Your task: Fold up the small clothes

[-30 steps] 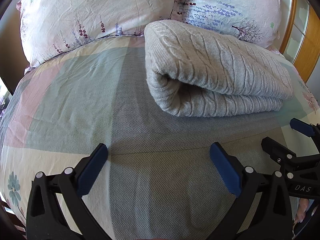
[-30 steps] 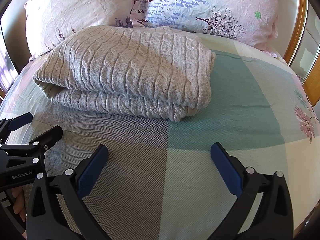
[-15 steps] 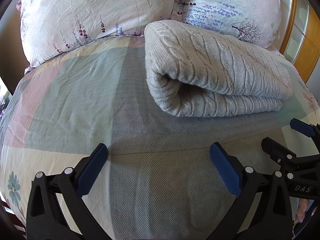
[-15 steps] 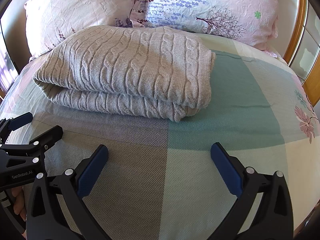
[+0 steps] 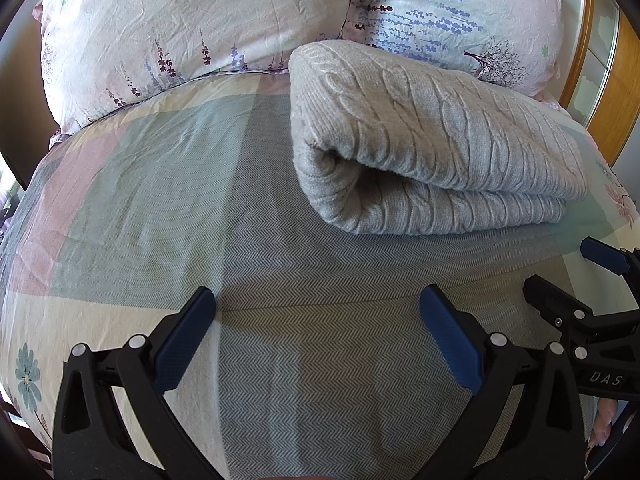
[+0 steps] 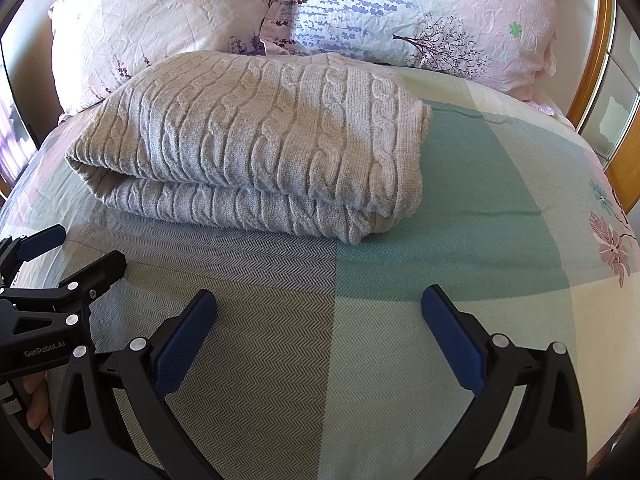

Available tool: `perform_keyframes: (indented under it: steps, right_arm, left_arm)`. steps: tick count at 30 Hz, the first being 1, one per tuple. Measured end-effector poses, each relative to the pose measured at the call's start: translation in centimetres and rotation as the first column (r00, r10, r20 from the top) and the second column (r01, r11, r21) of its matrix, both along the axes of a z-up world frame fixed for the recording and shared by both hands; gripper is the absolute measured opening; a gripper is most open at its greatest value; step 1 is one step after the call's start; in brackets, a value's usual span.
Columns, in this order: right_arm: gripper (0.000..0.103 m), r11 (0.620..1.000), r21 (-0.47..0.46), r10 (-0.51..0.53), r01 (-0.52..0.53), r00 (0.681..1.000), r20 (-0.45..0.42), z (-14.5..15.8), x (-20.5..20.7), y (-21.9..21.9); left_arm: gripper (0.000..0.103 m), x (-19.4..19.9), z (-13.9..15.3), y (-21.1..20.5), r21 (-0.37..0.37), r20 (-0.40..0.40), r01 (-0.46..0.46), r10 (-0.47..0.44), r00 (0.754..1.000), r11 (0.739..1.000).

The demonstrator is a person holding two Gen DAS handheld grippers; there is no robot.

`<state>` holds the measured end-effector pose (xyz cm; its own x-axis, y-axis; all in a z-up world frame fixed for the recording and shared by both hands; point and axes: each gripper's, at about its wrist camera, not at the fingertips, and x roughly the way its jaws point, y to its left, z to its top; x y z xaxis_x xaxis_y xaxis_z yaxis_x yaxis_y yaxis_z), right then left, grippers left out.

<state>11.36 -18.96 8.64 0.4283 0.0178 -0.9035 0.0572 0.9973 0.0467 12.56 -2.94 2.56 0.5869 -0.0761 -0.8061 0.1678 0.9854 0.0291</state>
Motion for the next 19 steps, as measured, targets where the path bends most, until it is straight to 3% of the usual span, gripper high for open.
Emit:
perform_keyframes:
  steps: [19]
  right_arm:
    - [0.102, 1.000, 0.000, -0.001, 0.001, 1.000, 0.000, 0.00, 0.02, 0.03]
  left_arm:
    - [0.101, 0.11, -0.05, 0.00, 0.001, 0.000, -0.002, 0.002, 1.000, 1.000]
